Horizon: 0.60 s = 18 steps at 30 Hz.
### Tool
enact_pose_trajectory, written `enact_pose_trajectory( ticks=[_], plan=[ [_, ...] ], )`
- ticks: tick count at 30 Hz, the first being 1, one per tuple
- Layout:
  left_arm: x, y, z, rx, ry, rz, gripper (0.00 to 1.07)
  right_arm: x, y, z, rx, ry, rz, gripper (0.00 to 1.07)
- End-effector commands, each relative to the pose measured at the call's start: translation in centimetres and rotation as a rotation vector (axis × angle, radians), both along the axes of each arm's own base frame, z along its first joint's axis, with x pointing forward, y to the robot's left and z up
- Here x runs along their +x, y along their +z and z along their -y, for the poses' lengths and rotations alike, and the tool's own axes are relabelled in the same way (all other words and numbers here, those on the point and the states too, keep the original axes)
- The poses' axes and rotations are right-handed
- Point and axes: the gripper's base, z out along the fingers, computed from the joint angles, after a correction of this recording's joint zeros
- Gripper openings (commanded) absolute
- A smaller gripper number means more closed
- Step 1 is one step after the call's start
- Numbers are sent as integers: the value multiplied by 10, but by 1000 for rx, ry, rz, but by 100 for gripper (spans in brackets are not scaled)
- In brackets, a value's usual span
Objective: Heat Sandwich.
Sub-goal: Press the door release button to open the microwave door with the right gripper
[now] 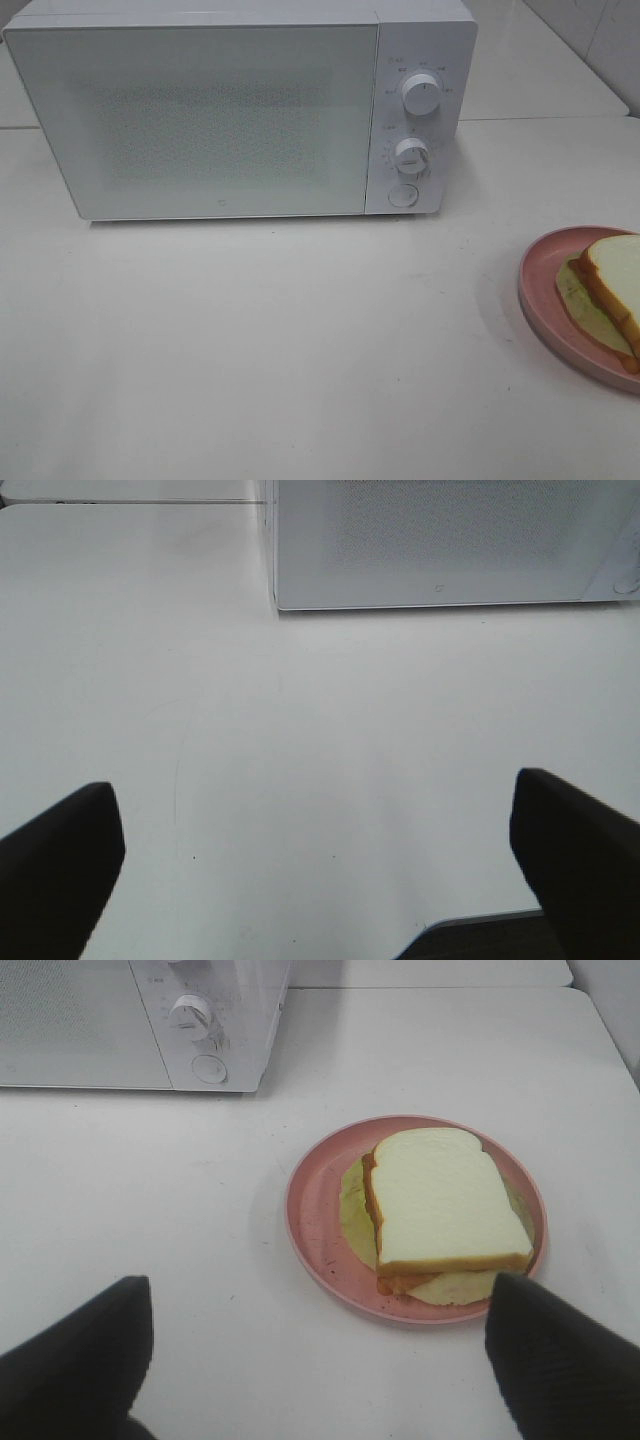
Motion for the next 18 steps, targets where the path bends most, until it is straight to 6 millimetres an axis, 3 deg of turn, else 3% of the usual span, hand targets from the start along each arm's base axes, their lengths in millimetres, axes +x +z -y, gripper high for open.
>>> enact_pose_trajectory(
  ticks=[1,18],
  plan=[
    [-3,1,0,-8,-5,32,98,-3,1,0,-8,2,42,84],
    [-3,1,0,-8,-5,32,98,0,1,0,1,-4,21,81]
  ],
)
